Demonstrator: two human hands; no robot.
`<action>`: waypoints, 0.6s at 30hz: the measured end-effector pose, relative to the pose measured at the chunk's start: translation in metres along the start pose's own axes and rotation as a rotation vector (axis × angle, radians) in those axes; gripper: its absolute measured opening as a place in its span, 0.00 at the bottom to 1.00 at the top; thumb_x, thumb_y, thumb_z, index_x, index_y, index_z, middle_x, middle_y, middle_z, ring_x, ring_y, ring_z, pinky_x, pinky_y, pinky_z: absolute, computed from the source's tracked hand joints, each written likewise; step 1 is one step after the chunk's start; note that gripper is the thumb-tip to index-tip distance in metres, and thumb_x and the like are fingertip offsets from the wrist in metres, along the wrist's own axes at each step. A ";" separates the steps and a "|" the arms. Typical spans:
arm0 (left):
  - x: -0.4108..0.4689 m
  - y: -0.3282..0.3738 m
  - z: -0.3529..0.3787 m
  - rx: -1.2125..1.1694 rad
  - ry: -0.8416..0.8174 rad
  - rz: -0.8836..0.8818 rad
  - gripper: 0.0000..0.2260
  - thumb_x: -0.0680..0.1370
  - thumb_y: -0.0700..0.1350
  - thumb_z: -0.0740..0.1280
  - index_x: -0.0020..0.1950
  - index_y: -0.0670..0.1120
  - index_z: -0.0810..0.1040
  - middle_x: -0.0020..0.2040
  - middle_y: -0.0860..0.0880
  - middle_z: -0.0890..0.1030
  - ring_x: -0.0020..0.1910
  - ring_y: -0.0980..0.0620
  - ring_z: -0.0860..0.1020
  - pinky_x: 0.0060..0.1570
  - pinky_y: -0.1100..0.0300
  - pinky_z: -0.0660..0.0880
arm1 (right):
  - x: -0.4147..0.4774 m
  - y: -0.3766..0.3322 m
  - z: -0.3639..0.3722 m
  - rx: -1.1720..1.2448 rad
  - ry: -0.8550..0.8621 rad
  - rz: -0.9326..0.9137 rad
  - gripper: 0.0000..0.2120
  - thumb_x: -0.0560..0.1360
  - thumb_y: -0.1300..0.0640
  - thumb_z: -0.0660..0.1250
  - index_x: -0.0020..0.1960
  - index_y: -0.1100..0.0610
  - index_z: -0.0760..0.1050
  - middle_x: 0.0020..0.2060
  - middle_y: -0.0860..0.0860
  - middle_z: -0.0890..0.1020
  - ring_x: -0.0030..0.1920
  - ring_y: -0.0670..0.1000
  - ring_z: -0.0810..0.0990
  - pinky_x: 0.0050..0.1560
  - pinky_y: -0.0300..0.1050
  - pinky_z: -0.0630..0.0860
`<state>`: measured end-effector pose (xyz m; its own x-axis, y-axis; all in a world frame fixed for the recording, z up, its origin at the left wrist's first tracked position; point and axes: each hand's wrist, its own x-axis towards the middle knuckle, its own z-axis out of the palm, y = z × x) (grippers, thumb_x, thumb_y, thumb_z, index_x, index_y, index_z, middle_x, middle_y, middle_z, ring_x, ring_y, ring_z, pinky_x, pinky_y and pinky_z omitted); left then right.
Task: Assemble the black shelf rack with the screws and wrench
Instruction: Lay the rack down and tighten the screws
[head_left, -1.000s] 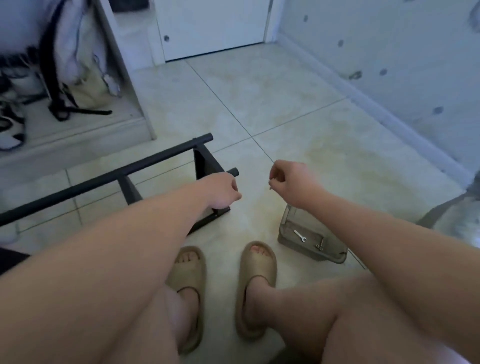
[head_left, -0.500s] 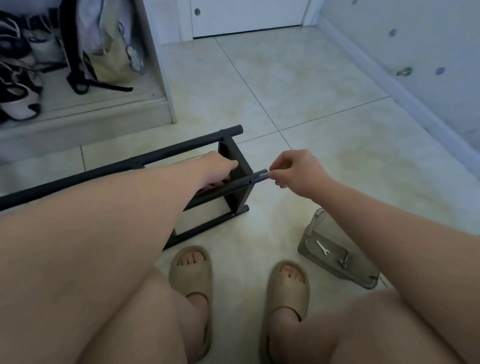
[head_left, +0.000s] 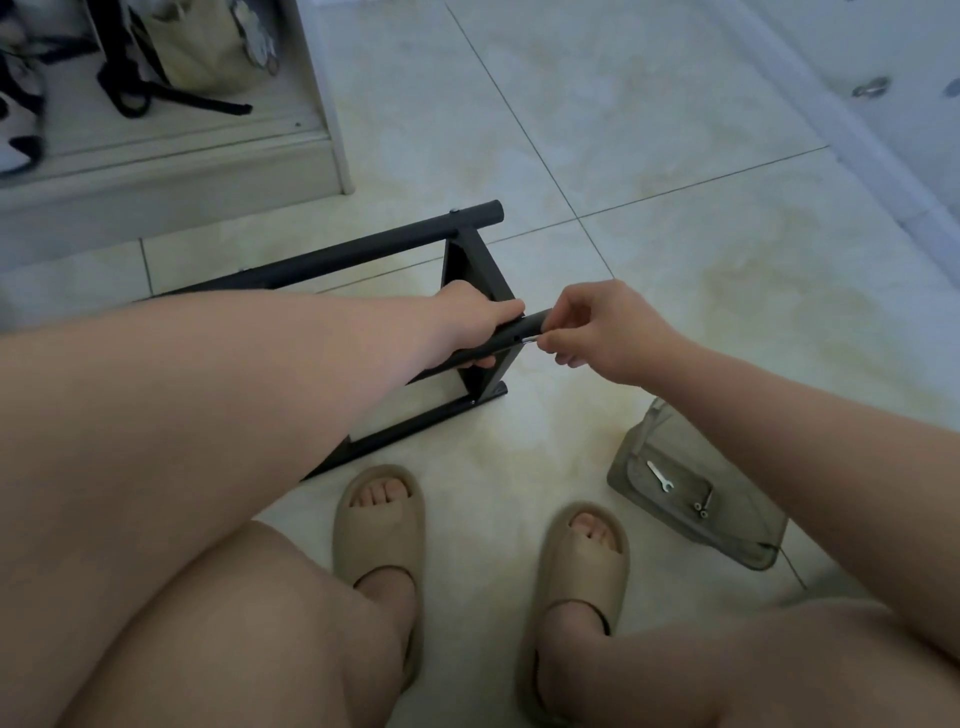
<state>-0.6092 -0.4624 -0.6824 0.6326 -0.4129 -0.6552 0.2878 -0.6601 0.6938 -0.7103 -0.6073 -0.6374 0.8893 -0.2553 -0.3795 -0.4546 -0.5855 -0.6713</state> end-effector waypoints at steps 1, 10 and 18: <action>-0.001 0.000 0.000 0.005 0.006 0.008 0.15 0.79 0.55 0.68 0.46 0.42 0.77 0.36 0.42 0.82 0.33 0.44 0.81 0.38 0.56 0.77 | -0.001 0.001 0.001 -0.007 -0.003 0.000 0.06 0.74 0.63 0.74 0.41 0.58 0.79 0.36 0.58 0.85 0.38 0.56 0.84 0.50 0.61 0.82; -0.006 -0.001 0.000 0.012 0.007 0.024 0.14 0.80 0.52 0.67 0.45 0.41 0.79 0.40 0.39 0.85 0.45 0.40 0.85 0.51 0.48 0.81 | -0.009 0.001 0.005 0.018 0.023 -0.021 0.07 0.74 0.63 0.74 0.41 0.56 0.78 0.37 0.56 0.85 0.33 0.47 0.81 0.48 0.57 0.81; -0.003 -0.002 -0.001 0.007 0.026 0.007 0.16 0.79 0.55 0.68 0.50 0.42 0.81 0.33 0.43 0.84 0.35 0.45 0.83 0.46 0.55 0.79 | -0.009 0.003 0.008 0.012 0.034 -0.035 0.08 0.74 0.64 0.74 0.41 0.54 0.77 0.35 0.53 0.84 0.32 0.45 0.81 0.47 0.57 0.81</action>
<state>-0.6109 -0.4594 -0.6815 0.6529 -0.4016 -0.6422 0.2782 -0.6615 0.6965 -0.7198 -0.6006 -0.6410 0.9059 -0.2603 -0.3340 -0.4232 -0.5857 -0.6913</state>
